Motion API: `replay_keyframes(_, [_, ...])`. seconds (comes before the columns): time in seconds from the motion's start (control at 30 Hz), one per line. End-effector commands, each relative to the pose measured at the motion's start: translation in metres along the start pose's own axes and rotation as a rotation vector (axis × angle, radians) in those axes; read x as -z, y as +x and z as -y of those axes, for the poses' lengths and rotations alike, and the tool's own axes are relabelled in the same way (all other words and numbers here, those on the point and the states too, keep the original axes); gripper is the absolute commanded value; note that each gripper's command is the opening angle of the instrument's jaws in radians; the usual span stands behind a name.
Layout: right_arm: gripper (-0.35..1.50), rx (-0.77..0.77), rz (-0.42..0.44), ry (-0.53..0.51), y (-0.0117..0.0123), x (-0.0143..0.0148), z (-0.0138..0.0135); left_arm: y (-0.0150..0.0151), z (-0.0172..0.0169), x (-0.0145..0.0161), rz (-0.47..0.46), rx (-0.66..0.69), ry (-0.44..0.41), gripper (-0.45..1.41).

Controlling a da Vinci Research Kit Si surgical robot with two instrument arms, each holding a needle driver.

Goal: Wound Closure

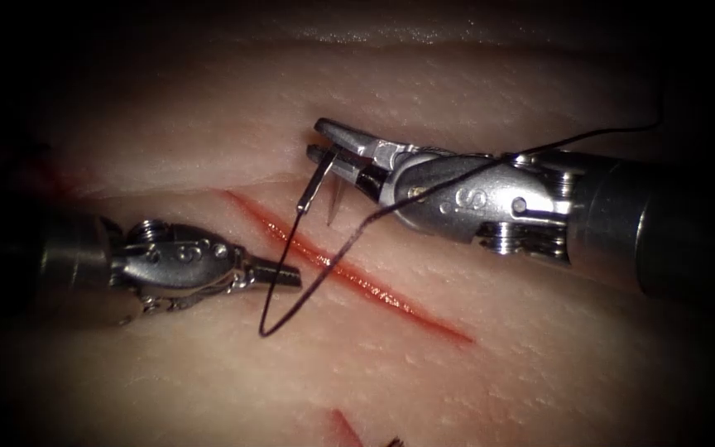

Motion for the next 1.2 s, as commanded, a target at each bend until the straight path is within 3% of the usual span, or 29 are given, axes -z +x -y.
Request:
replay_keyframes(0.03, [-0.35,0.003,0.001,0.007,-0.0004,-0.0011,0.0000,0.0002,0.0001,-0.0006,-0.002,-0.001,-0.001,-0.03])
replay_keyframes(0.4, [-0.35,0.031,0.037,0.033,-0.0026,-0.0016,0.0034,-0.0001,0.0002,0.0001,-0.001,0.001,-0.011,-0.05])
replay_keyframes(0.6, [-0.35,-0.009,0.046,0.045,-0.0047,-0.0019,0.0073,0.0000,0.0004,0.0004,-0.002,0.001,-0.014,-0.06])
replay_keyframes(1.2, [-0.35,-0.053,0.062,0.059,-0.0067,-0.0022,0.0103,-0.0004,0.0003,0.0007,-0.001,-0.003,-0.018,-0.15])
